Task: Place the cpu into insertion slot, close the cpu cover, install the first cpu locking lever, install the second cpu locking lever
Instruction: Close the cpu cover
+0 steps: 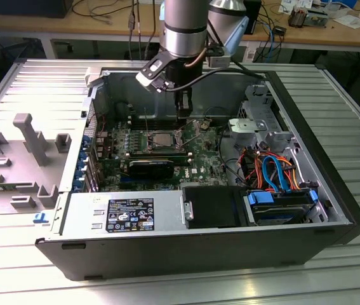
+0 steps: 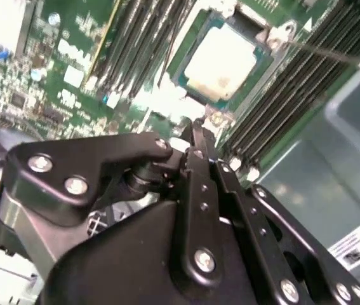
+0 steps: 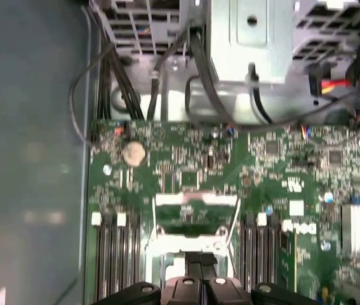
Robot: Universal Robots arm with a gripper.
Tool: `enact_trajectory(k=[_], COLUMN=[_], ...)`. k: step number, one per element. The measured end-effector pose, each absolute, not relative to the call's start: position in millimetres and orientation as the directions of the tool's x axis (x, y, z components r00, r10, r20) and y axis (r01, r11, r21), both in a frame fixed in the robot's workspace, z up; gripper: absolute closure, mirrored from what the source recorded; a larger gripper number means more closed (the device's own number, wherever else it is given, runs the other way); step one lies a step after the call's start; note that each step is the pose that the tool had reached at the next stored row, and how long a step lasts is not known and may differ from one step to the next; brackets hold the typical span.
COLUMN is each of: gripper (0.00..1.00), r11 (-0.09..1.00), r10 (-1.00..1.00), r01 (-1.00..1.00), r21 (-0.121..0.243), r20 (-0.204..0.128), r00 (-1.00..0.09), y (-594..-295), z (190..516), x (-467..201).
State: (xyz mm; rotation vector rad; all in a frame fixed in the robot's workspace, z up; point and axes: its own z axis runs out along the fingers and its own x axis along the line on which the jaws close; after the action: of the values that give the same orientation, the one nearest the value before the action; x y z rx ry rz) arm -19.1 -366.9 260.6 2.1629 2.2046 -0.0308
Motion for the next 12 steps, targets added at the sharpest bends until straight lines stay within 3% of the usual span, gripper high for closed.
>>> enact_trajectory(k=[12], gripper=[0.89], r11=[0.066], r10=[0.997], r01=[0.998], r21=[0.009], r20=[-0.052], r00=[-0.065], y=[-366.7], z=[265.2], x=[15.1])
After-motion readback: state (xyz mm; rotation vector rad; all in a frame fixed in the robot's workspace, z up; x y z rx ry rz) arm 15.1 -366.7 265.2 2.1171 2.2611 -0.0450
